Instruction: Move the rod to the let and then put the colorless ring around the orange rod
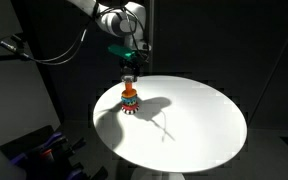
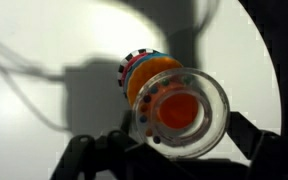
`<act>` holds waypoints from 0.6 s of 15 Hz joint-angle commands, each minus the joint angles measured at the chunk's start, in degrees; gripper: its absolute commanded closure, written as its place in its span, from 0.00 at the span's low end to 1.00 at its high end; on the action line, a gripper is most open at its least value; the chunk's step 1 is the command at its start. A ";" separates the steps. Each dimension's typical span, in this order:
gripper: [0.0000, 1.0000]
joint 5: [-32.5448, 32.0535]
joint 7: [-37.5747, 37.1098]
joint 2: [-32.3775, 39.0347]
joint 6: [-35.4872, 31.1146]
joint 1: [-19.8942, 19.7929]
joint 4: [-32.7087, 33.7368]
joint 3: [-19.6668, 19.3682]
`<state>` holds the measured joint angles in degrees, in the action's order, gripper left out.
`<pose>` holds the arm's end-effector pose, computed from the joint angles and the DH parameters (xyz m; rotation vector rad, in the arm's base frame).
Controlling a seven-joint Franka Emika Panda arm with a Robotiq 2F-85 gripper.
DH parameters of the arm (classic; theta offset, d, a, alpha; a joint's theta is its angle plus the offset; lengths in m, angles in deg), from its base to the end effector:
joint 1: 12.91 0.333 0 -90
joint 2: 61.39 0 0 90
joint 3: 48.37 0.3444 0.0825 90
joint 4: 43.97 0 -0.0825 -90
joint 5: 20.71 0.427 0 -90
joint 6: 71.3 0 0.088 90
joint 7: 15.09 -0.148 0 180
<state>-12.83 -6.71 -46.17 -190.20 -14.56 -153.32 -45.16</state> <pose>0.6413 0.0284 0.3144 -2.9974 -0.1496 0.1365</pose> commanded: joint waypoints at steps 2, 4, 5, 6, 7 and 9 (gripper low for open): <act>0.31 -1.76 -0.82 -0.26 1.36 0.88 -0.72 -0.66; 0.31 -2.76 -1.18 0.02 1.02 1.09 -0.94 -0.79; 0.31 -3.28 -1.34 0.11 0.70 1.18 -1.07 -0.85; 0.31 -3.69 -1.38 0.20 0.70 1.23 -1.11 -0.87; 0.31 -4.09 -1.42 0.35 0.55 1.30 -1.18 -0.88; 0.31 -5.23 -1.74 0.68 0.44 1.49 -1.28 -0.94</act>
<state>-15.95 -6.98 -45.48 -190.11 -14.00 -154.46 -45.33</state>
